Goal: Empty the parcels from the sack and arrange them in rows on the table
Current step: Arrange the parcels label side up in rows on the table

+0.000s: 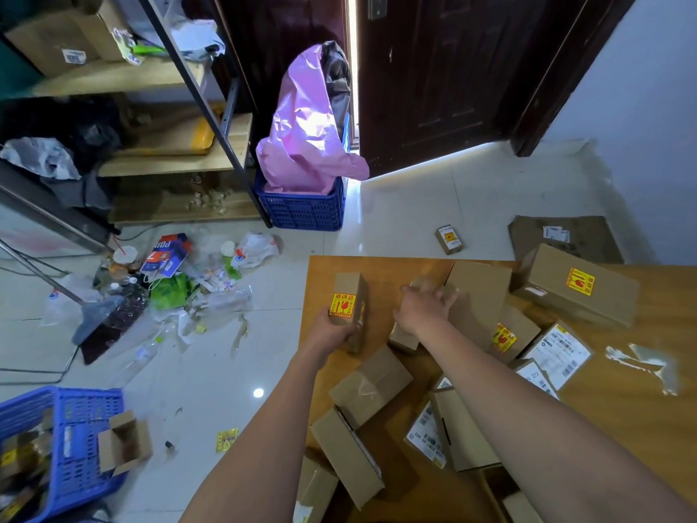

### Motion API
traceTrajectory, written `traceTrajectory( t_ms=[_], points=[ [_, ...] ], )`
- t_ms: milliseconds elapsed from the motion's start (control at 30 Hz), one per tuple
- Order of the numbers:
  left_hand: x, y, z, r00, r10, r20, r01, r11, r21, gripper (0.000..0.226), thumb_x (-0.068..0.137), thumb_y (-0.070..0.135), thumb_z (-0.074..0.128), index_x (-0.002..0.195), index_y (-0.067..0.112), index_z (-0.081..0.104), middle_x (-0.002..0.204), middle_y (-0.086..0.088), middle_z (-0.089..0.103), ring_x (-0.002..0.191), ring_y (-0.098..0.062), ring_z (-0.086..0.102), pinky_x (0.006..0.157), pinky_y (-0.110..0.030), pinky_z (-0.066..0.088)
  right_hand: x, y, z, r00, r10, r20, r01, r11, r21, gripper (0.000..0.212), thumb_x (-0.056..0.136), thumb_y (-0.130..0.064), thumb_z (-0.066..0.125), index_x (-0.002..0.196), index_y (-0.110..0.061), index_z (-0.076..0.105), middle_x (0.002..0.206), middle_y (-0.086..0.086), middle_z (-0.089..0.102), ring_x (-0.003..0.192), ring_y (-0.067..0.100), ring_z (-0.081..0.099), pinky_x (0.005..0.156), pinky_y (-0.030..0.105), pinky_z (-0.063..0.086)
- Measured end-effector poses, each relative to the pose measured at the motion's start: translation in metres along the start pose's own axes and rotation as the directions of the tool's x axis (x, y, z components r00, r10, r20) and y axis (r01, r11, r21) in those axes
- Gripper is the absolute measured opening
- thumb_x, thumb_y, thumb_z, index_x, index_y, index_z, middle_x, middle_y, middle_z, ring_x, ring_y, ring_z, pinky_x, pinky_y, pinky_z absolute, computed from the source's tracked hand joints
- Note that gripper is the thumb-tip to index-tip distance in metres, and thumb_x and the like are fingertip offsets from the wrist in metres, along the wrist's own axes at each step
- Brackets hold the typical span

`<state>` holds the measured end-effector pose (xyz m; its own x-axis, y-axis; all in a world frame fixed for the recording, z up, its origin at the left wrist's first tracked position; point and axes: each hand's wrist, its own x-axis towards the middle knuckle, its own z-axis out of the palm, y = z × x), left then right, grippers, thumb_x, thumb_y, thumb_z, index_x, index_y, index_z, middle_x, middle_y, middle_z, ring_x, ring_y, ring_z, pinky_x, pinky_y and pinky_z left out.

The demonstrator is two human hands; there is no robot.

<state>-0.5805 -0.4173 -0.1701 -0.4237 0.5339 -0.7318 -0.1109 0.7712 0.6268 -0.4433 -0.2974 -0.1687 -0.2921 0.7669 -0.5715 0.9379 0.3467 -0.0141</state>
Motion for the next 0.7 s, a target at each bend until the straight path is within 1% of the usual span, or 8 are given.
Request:
traceTrajectory(
  t_ms=[133, 200, 267, 333, 433, 500, 567, 700],
  points=[
    [-0.003, 0.001, 0.003, 0.999, 0.052, -0.014, -0.051, 0.998, 0.023, 0.063, 0.085, 0.022, 0.074, 0.138, 0.02, 0.041, 0.119, 0.001, 0.054, 0.101, -0.018, 0.051, 0.078, -0.03, 0.045, -0.002, -0.001, -0.002, 1.0, 0.014, -0.006, -0.014, 1.0, -0.01, 0.047, 0.1, -0.036, 0.043, 0.145, -0.026, 0.041, 0.159, 0.023, 0.012, 0.146, 0.049, -0.001, 0.111, 0.068, -0.012],
    [-0.004, 0.002, 0.002, 0.994, 0.102, -0.04, -0.1, 0.993, 0.059, 0.065, 0.084, 0.025, 0.076, 0.139, 0.021, 0.041, 0.129, -0.003, 0.056, 0.102, -0.017, 0.052, 0.079, -0.029, 0.047, -0.005, -0.003, -0.005, 0.995, -0.013, -0.103, 0.014, 1.0, 0.006, 0.042, 0.1, -0.033, 0.044, 0.14, -0.02, 0.046, 0.157, 0.024, 0.016, 0.146, 0.047, 0.005, 0.116, 0.063, -0.007],
    [-0.005, 0.003, 0.003, 0.979, 0.181, -0.09, -0.168, 0.977, 0.131, 0.069, 0.083, 0.027, 0.076, 0.141, 0.022, 0.039, 0.132, -0.003, 0.056, 0.104, -0.016, 0.054, 0.078, -0.025, 0.047, -0.009, -0.011, -0.01, 0.966, -0.058, -0.252, 0.088, 0.99, 0.11, 0.038, 0.101, -0.031, 0.043, 0.134, -0.013, 0.051, 0.146, 0.021, 0.037, 0.139, 0.04, 0.032, 0.118, 0.051, 0.019],
    [-0.005, 0.004, 0.004, 0.95, 0.266, -0.162, -0.222, 0.944, 0.243, 0.074, 0.082, 0.03, 0.077, 0.144, 0.023, 0.038, 0.134, -0.003, 0.054, 0.112, -0.02, 0.056, 0.077, -0.023, 0.045, -0.014, -0.025, -0.018, 0.953, -0.022, -0.302, 0.148, 0.904, 0.402, 0.04, 0.101, -0.034, 0.044, 0.129, -0.007, 0.053, 0.127, 0.015, 0.055, 0.118, 0.033, 0.054, 0.098, 0.042, 0.044],
    [-0.007, 0.004, 0.006, 0.896, 0.388, -0.217, -0.28, 0.872, 0.403, 0.078, 0.08, 0.034, 0.076, 0.146, 0.027, 0.035, 0.133, -0.004, 0.044, 0.121, -0.026, 0.048, 0.088, -0.029, 0.042, -0.014, -0.05, -0.024, 0.996, 0.003, -0.094, 0.068, 0.667, 0.742, 0.05, 0.096, -0.047, 0.051, 0.126, -0.007, 0.051, 0.111, 0.011, 0.064, 0.099, 0.029, 0.063, 0.081, 0.039, 0.054],
    [-0.006, 0.001, 0.008, 0.861, 0.458, -0.223, -0.331, 0.836, 0.438, 0.076, 0.079, 0.032, 0.076, 0.144, 0.027, 0.037, 0.129, -0.004, 0.04, 0.119, -0.027, 0.046, 0.09, -0.03, 0.042, -0.013, -0.062, -0.026, 0.999, -0.003, 0.048, -0.04, 0.515, 0.856, 0.053, 0.091, -0.05, 0.058, 0.125, -0.01, 0.048, 0.105, 0.006, 0.062, 0.082, 0.022, 0.062, 0.064, 0.035, 0.058],
    [-0.008, 0.0, 0.008, 0.84, 0.492, -0.23, -0.366, 0.826, 0.43, 0.074, 0.078, 0.03, 0.077, 0.141, 0.029, 0.039, 0.128, -0.002, 0.038, 0.119, -0.025, 0.043, 0.088, -0.027, 0.041, -0.012, -0.068, -0.024, 0.991, 0.019, 0.129, -0.126, 0.398, 0.909, 0.059, 0.088, -0.045, 0.067, 0.13, -0.012, 0.044, 0.108, 0.004, 0.058, 0.081, 0.02, 0.059, 0.049, 0.027, 0.05],
    [-0.005, -0.004, 0.006, 0.847, 0.487, -0.211, -0.398, 0.846, 0.354, 0.071, 0.075, 0.033, 0.079, 0.137, 0.032, 0.043, 0.134, 0.0, 0.032, 0.121, -0.02, 0.039, 0.094, -0.028, 0.044, 0.002, -0.074, -0.014, 0.982, 0.046, 0.181, -0.187, 0.307, 0.933, 0.061, 0.082, -0.031, 0.076, 0.13, -0.009, 0.046, 0.117, 0.006, 0.063, 0.093, 0.022, 0.063, 0.052, 0.026, 0.049]
  ],
)
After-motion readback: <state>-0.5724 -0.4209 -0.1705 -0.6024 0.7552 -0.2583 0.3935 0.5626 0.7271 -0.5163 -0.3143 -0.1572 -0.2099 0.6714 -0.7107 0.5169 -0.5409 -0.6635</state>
